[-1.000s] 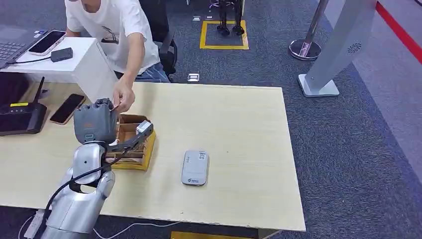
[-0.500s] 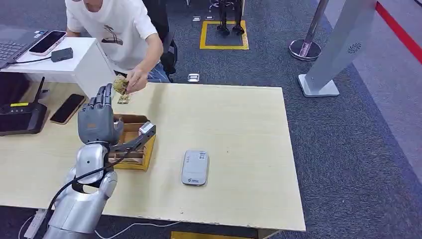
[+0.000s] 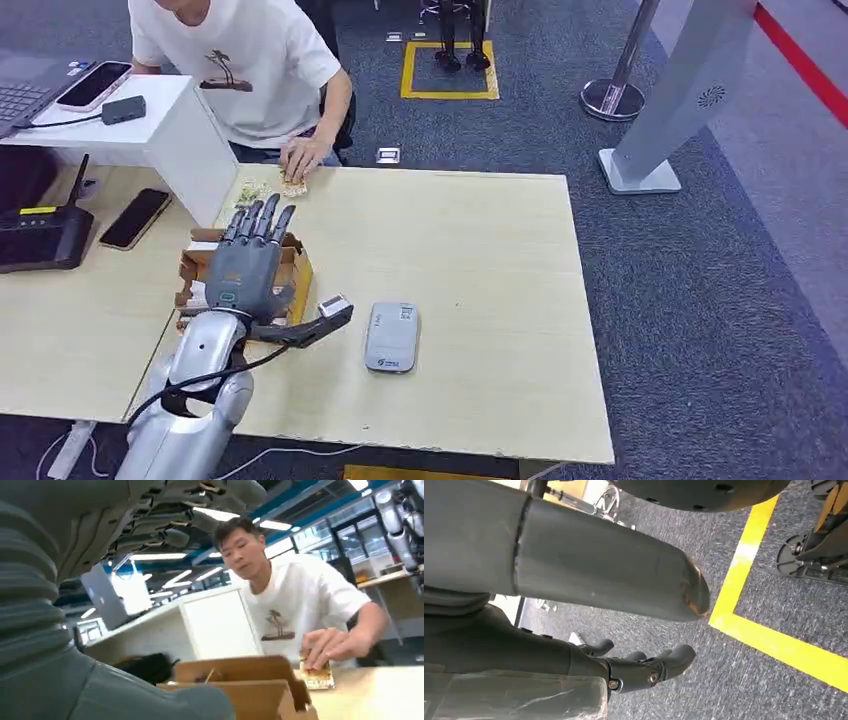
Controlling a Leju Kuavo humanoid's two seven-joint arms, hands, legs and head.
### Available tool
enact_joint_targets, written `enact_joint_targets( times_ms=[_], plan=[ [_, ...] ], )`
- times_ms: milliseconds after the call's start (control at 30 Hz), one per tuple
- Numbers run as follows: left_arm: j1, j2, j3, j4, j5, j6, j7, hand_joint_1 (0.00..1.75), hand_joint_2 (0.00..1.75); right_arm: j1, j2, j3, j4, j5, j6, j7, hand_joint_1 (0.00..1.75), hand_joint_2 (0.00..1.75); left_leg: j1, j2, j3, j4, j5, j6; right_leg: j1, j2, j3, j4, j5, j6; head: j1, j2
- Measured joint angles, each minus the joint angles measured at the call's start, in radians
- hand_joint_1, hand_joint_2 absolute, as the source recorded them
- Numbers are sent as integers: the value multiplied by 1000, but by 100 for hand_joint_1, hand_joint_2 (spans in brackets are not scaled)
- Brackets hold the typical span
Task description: Pass the card to the sensor for recognition and then transmit it.
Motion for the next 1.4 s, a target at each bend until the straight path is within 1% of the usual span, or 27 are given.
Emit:
enact_joint_targets(
  times_ms=[167, 400, 767, 1033, 1067, 1100, 1133, 1400],
  plan=[
    [40, -18, -5, -50, 0, -21, -17, 0, 175, 0, -2, -7, 0, -3, -3, -2, 0, 0, 0, -1, 0, 0, 0, 0, 0, 0, 0, 0, 0, 0, 0, 0],
    [65, -30, -14, -83, 0, -29, -26, 0, 175, 0, -5, -19, 0, -15, -6, -2, 0, 0, 0, -1, 0, 0, 0, 0, 0, 0, 0, 0, 0, 0, 0, 0],
    [70, -30, -16, -87, 0, -31, -26, 0, 175, 0, -5, -20, 0, -15, -6, -2, 0, 0, 0, -1, 0, 0, 0, 0, 0, 0, 0, 0, 0, 0, 0, 0],
    [101, -32, -32, -111, 0, -54, -15, 0, 175, 0, -6, -23, 0, -18, -7, -1, 0, 0, 0, -1, 0, 0, 0, 0, 0, 0, 0, 0, 0, 0, 0, 0],
    [102, -32, -33, -112, 0, -67, -6, 0, 175, -1, -6, -23, 0, -18, -8, -1, 0, 0, 0, -1, 0, 0, 0, 0, 0, 0, 0, 0, 0, 0, 0, 0],
    [111, -28, -34, -120, 0, -91, 8, 0, 175, 0, -6, -25, 0, -19, -10, 0, 0, 0, 0, -1, 0, 0, 0, 0, 0, 0, 0, 0, 0, 0, 0, 0],
    [149, -1, -36, -141, 0, -129, 20, 0, 175, 0, -6, -35, 0, -33, -10, 3, 0, 0, 0, -1, 0, 0, 0, 0, 0, 0, 0, 0, 0, 0, 0, 0],
    [202, 36, -36, -152, 0, -125, 49, 0, 175, 0, -8, -41, 0, -29, -10, 3, 0, 0, 0, -1, 0, 0, 0, 0, 0, 0, 0, 0, 0, 0, 0, 0]
  ],
)
